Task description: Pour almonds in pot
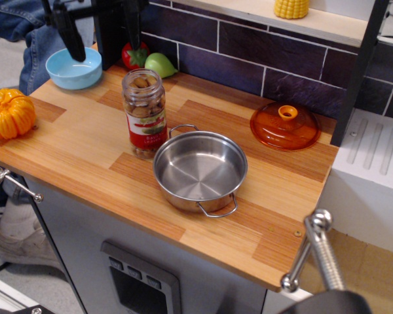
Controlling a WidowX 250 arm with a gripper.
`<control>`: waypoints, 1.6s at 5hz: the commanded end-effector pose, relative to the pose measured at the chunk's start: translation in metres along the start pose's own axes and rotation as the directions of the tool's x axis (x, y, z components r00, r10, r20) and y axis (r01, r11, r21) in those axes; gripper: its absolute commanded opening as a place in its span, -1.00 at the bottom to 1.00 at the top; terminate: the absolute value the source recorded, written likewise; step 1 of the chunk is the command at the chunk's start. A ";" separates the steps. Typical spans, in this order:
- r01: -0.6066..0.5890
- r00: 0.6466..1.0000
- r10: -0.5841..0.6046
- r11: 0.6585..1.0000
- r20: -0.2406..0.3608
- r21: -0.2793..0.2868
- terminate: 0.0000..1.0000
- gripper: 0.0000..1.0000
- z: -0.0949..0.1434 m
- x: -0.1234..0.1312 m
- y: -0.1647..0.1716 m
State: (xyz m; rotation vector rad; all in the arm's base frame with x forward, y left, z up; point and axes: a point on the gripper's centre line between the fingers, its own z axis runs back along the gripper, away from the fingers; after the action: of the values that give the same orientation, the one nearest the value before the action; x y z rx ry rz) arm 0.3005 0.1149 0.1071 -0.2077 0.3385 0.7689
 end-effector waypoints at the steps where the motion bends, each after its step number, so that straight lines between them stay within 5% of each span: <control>1: -0.107 0.994 0.107 0.994 -0.019 -0.005 -1.00 1.00 -0.010 0.021 0.009; 4: -0.290 0.945 0.277 0.956 -0.173 -0.052 -1.00 1.00 -0.031 0.015 -0.008; 8: -0.312 0.913 0.300 0.950 -0.278 0.000 -1.00 1.00 -0.062 -0.012 -0.030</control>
State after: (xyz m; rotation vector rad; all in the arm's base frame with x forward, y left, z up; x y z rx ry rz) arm 0.2972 0.0607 0.0457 -0.3079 0.6745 1.0581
